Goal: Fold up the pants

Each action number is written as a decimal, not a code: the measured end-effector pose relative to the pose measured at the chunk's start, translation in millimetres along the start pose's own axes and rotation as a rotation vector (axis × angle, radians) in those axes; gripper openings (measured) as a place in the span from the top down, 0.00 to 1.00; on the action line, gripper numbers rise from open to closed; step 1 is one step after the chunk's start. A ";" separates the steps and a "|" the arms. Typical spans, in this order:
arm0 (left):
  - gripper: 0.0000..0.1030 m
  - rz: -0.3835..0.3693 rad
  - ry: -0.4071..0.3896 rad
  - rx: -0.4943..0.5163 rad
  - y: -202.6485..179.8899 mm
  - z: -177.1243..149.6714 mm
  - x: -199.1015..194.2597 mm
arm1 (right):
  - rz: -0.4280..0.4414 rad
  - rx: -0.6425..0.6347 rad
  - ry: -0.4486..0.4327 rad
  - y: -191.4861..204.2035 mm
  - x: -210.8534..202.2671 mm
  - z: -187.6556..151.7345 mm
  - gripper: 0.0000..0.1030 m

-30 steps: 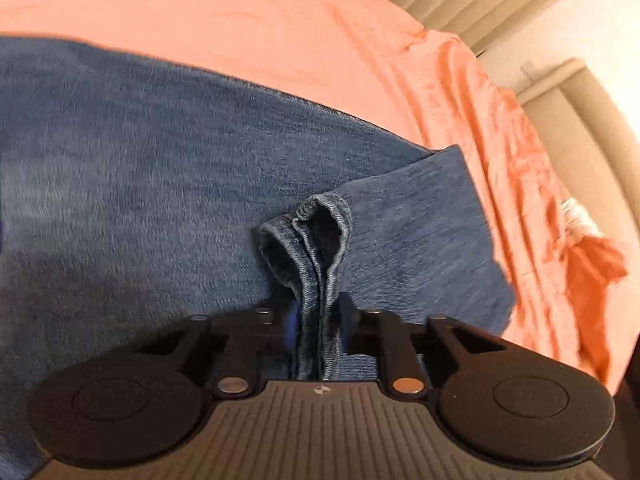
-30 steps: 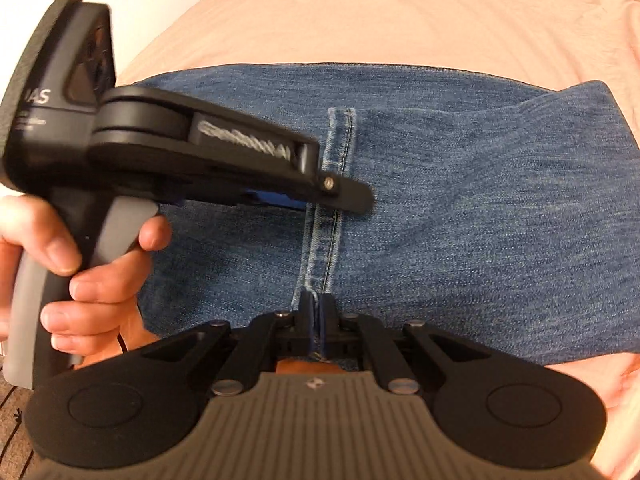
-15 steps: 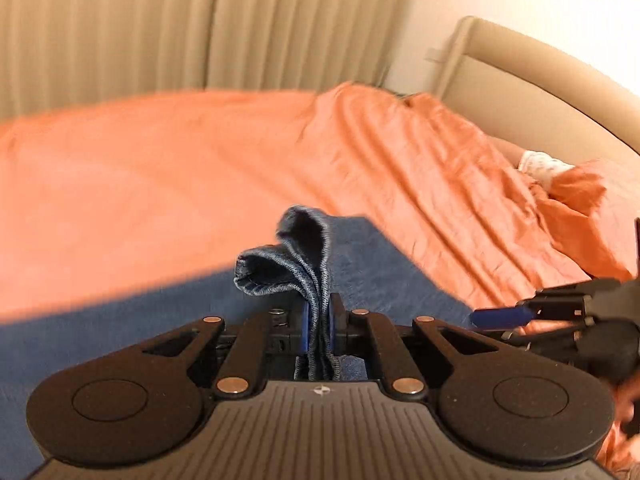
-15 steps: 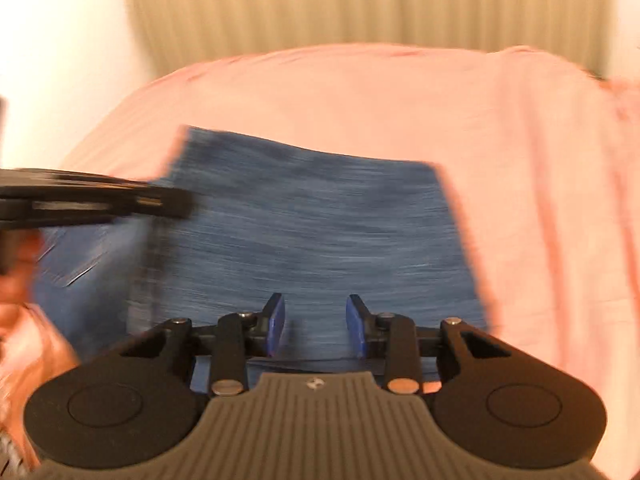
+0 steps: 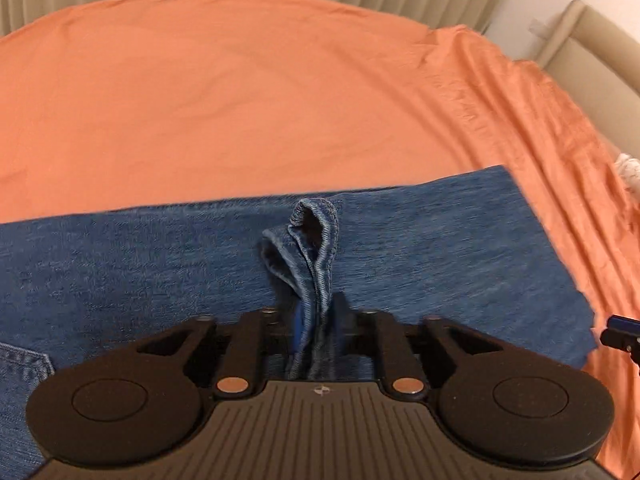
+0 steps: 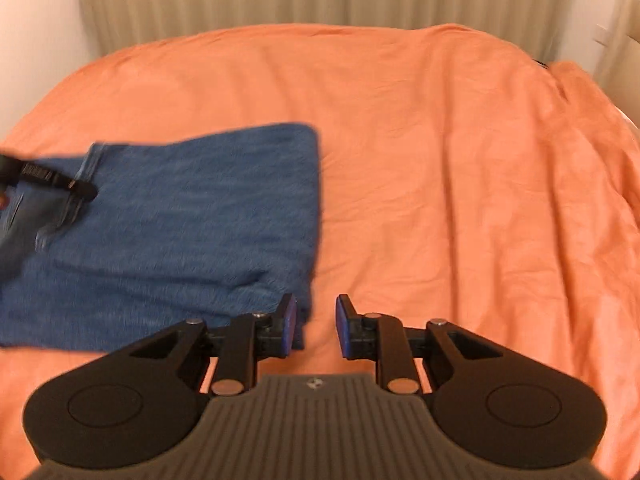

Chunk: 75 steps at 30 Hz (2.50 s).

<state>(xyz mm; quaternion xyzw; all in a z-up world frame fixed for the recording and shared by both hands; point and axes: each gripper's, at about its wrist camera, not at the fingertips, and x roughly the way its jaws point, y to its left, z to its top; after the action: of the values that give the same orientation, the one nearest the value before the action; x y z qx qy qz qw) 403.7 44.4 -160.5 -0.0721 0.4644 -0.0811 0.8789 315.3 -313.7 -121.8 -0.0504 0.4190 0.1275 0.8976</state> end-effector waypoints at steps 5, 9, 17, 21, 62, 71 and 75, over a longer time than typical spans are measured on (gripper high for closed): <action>0.61 0.024 -0.016 0.009 0.6 -5.4 -24.2 | -0.054 -0.159 0.000 26.2 17.7 0.9 0.82; 0.62 -0.040 -0.042 0.099 -15.7 -23.7 -51.9 | -0.074 -0.268 0.024 41.8 37.7 -5.3 0.83; 0.93 0.086 0.108 0.147 -33.0 -35.0 -14.7 | -0.136 -0.409 0.002 54.2 28.9 -19.7 1.00; 0.94 0.173 0.137 0.208 -39.6 -32.2 -2.1 | -0.157 -0.460 0.062 53.2 37.1 -38.2 1.00; 0.86 0.037 -0.255 0.473 -55.6 28.6 -5.9 | -0.029 -0.162 0.001 59.3 88.0 34.2 0.96; 0.86 0.054 -0.041 0.196 -12.2 39.4 64.8 | 0.008 -0.119 0.023 52.9 73.8 21.6 0.96; 0.72 0.036 -0.016 0.130 2.0 40.1 69.1 | 0.052 -0.050 0.028 40.7 60.5 -0.8 0.96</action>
<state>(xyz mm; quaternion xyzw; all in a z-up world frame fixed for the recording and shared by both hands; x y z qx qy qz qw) 475.5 33.9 -194.2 -0.0070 0.4525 -0.0950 0.8866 341.0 -263.4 -167.9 -0.0637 0.4295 0.1605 0.8864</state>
